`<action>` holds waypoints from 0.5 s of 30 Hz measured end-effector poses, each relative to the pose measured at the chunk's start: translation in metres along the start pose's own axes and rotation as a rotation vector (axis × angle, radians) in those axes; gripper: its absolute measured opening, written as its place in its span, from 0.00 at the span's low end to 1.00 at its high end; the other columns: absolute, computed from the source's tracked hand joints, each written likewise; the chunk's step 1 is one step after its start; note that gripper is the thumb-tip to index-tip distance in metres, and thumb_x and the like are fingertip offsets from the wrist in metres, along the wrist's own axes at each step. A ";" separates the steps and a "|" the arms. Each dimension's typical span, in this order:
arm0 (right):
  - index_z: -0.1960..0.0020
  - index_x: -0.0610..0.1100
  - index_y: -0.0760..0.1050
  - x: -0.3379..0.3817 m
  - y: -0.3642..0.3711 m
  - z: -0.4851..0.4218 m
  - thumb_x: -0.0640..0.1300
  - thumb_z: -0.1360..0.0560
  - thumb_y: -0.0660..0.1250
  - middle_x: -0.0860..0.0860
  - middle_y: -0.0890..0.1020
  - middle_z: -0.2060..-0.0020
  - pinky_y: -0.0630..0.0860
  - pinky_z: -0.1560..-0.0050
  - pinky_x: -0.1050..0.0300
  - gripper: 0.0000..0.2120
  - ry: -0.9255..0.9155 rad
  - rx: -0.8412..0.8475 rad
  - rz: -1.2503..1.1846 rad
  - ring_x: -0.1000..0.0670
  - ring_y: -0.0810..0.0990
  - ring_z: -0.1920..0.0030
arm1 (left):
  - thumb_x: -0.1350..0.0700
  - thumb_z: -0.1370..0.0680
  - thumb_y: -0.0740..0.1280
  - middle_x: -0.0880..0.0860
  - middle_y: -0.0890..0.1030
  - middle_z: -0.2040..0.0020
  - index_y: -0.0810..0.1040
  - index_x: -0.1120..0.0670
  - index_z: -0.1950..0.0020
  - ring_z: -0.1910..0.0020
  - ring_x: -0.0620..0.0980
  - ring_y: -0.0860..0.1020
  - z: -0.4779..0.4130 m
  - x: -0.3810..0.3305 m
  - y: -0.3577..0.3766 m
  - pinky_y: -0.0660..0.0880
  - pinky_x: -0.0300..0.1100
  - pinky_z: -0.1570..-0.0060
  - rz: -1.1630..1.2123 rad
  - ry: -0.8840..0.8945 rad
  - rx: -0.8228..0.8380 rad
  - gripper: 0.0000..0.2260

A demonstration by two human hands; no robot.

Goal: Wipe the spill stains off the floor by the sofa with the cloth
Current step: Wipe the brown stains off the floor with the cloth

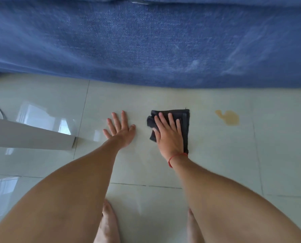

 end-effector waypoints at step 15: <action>0.23 0.48 0.54 -0.163 -0.054 0.005 0.51 0.18 0.48 0.53 0.53 0.22 0.40 0.27 0.34 0.24 0.787 -0.258 -0.175 0.44 0.45 0.22 | 0.44 0.18 0.45 0.49 0.31 0.22 0.36 0.40 0.23 0.23 0.54 0.31 0.017 -0.070 0.038 0.32 0.57 0.28 -0.047 0.150 -0.011 0.26</action>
Point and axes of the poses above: each hand's wrist, its own z-axis away from the middle knuckle, its own y-axis out of the palm, x = y × z, the point moved 6 cm from there along -z, towards the middle knuckle
